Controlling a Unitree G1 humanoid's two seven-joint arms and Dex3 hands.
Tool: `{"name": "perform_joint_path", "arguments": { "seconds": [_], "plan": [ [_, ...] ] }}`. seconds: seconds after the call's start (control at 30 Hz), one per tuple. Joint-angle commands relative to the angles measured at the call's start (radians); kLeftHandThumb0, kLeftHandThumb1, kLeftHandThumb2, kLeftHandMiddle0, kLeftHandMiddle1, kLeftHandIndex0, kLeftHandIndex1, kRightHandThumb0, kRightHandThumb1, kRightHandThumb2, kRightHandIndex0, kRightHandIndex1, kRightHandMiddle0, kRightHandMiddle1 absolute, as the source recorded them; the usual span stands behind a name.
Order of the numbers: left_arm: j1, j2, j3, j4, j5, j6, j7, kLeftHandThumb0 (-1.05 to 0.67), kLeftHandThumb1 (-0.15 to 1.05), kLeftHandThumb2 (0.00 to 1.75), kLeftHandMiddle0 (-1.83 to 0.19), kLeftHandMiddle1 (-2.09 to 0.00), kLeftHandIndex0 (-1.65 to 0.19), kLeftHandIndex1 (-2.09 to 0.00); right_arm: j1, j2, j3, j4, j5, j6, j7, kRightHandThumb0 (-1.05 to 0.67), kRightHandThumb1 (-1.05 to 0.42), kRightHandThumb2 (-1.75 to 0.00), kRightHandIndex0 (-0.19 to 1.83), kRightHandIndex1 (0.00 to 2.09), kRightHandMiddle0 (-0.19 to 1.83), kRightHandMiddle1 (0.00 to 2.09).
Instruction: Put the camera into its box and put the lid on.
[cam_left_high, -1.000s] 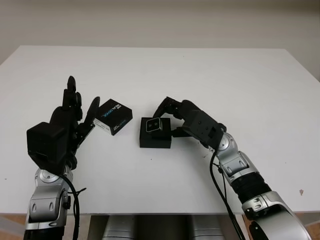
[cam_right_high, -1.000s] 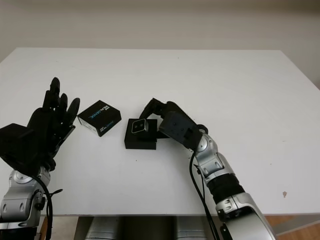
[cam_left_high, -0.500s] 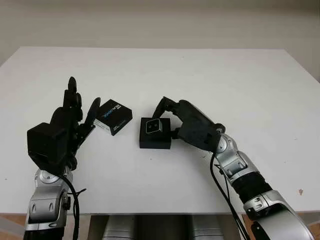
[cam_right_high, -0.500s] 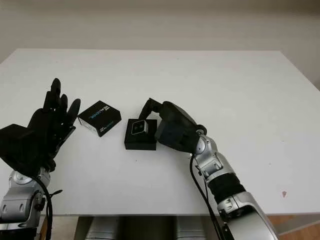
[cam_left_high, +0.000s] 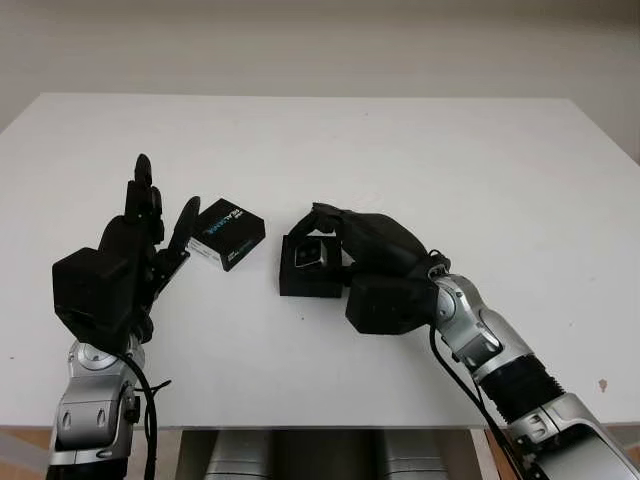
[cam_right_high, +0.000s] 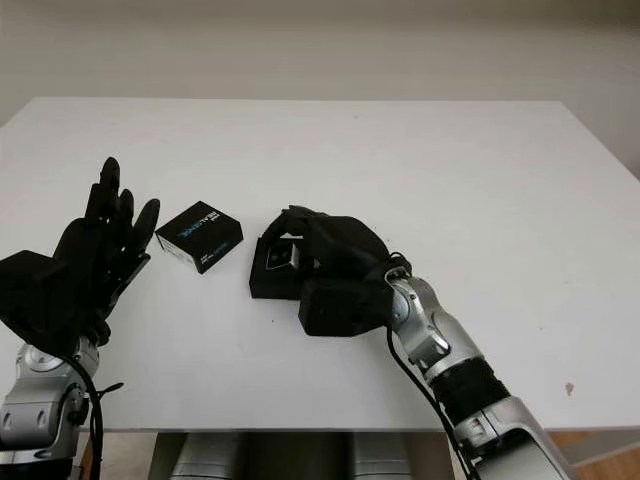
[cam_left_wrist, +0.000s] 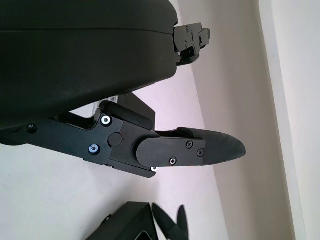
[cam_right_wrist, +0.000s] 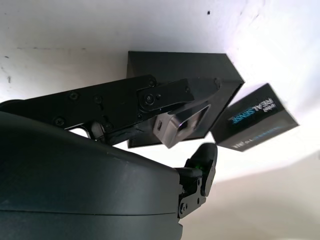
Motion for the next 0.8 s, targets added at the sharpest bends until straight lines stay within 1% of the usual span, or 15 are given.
{"name": "perform_joint_path", "arguments": {
  "seconds": [0.0, 0.1, 0.23, 0.33, 0.47, 0.6, 0.77],
  "plan": [
    [0.002, 0.003, -0.002, -0.021, 0.004, 0.0, 0.002, -0.71, 1.05, 0.38, 0.13, -0.06, 0.16, -0.05, 0.009, -0.019, -0.004, -0.01, -0.016, -0.043, -0.043, -0.56, -0.96, -0.05, 0.05, 0.02, 0.11, 0.34],
    [0.002, 0.006, 0.001, -0.019, -0.002, 0.001, -0.004, -0.71, 1.05, 0.37, 0.13, -0.06, 0.16, -0.06, 0.011, -0.034, -0.012, -0.011, -0.036, -0.084, -0.102, -0.57, -0.97, -0.06, 0.04, 0.03, 0.11, 0.29],
    [0.002, 0.007, 0.004, -0.017, -0.004, 0.0, -0.006, -0.72, 1.05, 0.37, 0.13, -0.06, 0.17, -0.05, 0.013, -0.05, -0.022, -0.026, -0.053, -0.1, -0.142, -0.59, -0.96, -0.05, 0.03, 0.03, 0.12, 0.25],
    [0.0, 0.009, 0.004, -0.016, -0.001, -0.004, -0.004, -0.71, 1.05, 0.37, 0.13, -0.06, 0.16, -0.06, 0.024, -0.066, -0.035, -0.066, -0.048, -0.09, -0.123, -0.61, -0.97, -0.06, 0.0, 0.02, 0.08, 0.2],
    [-0.004, 0.007, 0.008, -0.014, -0.01, -0.002, -0.008, -0.71, 1.05, 0.37, 0.13, -0.05, 0.16, -0.05, 0.042, -0.087, -0.044, -0.122, -0.053, -0.073, -0.087, -0.68, -1.03, -0.08, -0.03, 0.02, 0.04, 0.15],
    [-0.009, 0.014, 0.002, -0.009, -0.002, -0.004, -0.01, -0.71, 1.05, 0.38, 0.14, -0.05, 0.17, -0.05, 0.061, -0.109, -0.044, -0.174, -0.054, -0.046, -0.021, -0.77, -1.05, -0.21, -0.09, 0.01, 0.0, 0.11],
    [-0.014, 0.013, 0.001, -0.007, -0.001, -0.005, -0.012, -0.7, 1.05, 0.39, 0.14, -0.05, 0.16, -0.05, 0.081, -0.126, -0.042, -0.217, -0.069, -0.009, 0.046, -0.82, -1.05, -0.28, -0.14, 0.01, -0.02, 0.08]
  ]
}}
